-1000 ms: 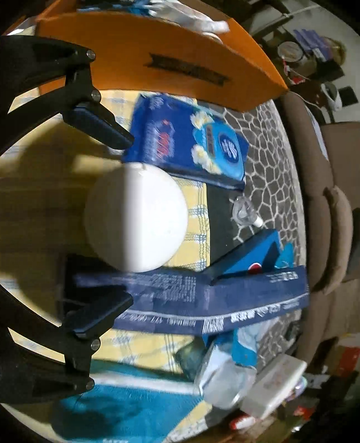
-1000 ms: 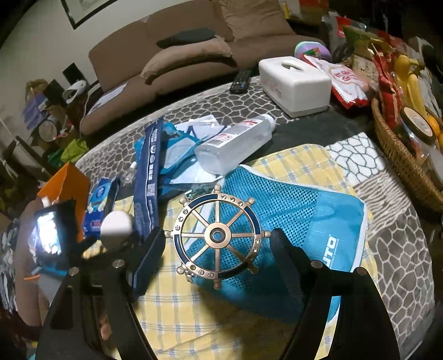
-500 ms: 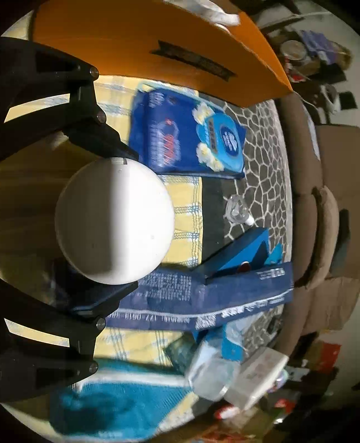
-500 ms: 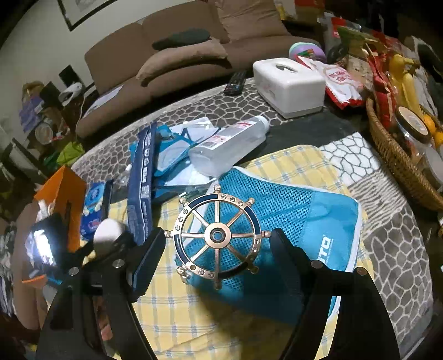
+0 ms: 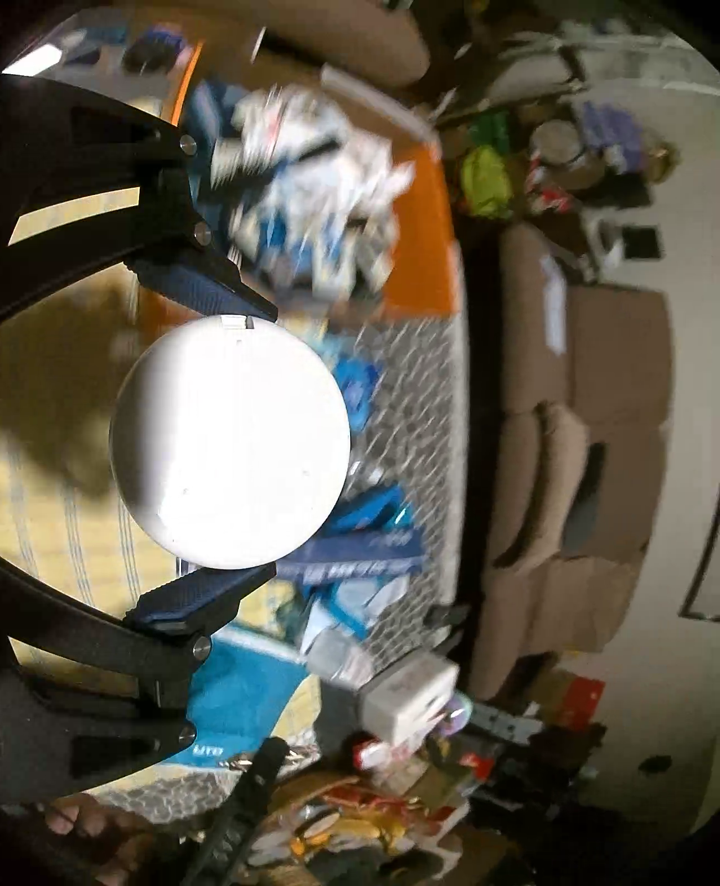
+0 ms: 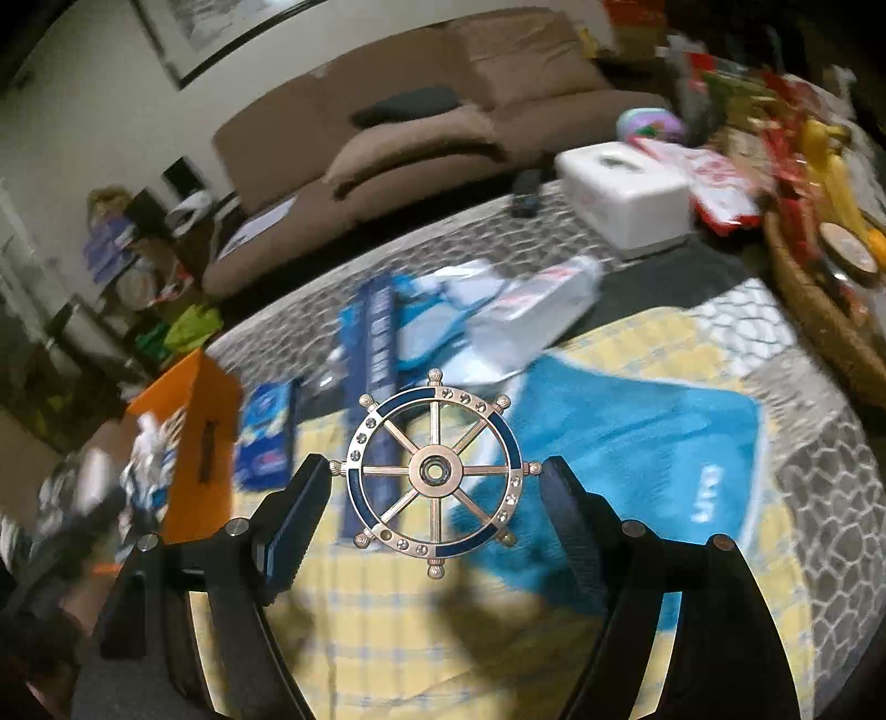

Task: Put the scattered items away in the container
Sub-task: 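Carry the puck in the left tool and wheel in the right tool over the box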

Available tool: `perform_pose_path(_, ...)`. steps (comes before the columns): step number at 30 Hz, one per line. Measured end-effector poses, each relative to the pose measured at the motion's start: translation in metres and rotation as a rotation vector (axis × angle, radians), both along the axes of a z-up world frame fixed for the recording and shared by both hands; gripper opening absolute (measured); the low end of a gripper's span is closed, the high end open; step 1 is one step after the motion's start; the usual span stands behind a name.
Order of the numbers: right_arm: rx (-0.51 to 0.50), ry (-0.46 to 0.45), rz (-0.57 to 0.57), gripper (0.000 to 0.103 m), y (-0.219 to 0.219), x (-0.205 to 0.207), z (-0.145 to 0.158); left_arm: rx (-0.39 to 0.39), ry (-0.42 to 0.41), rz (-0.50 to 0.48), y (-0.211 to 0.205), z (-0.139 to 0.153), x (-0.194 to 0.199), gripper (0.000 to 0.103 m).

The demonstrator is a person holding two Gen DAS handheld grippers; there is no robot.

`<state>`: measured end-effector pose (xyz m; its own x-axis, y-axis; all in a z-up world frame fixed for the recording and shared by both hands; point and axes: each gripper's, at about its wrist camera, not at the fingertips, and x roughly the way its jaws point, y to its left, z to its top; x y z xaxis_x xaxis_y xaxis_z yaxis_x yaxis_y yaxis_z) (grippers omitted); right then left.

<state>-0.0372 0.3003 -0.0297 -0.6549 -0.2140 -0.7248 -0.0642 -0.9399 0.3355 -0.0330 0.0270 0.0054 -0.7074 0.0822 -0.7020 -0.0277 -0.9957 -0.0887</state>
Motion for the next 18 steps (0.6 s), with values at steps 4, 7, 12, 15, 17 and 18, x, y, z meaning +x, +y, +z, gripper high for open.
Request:
perform_pose_path(4,0.009,0.011,0.123,0.079,-0.049,0.003,-0.001,-0.018,0.066,0.079,-0.061,0.032,0.02,0.08)
perform_pose_path(7,-0.022,0.037,0.21,0.079,-0.082,0.006,0.004,-0.105,0.126,0.183,-0.098,0.042,0.026,0.08)
perform_pose_path(12,-0.059,0.032,0.307,0.079,-0.136,-0.002,0.011,-0.07,0.114,0.245,-0.14,0.05,0.022,0.08)
perform_pose_path(15,-0.013,0.063,0.353,0.079,-0.173,-0.009,0.021,-0.02,0.101,0.278,-0.161,0.053,0.017,0.08)
perform_pose_path(17,-0.008,0.076,0.378,0.079,-0.194,-0.015,0.026,0.021,0.115,0.277,-0.175,0.053,0.017,0.08)
perform_pose_path(18,0.0,0.084,0.384,0.079,-0.204,-0.018,0.027,0.013,0.131,0.279,-0.18,0.05,0.018,0.08)
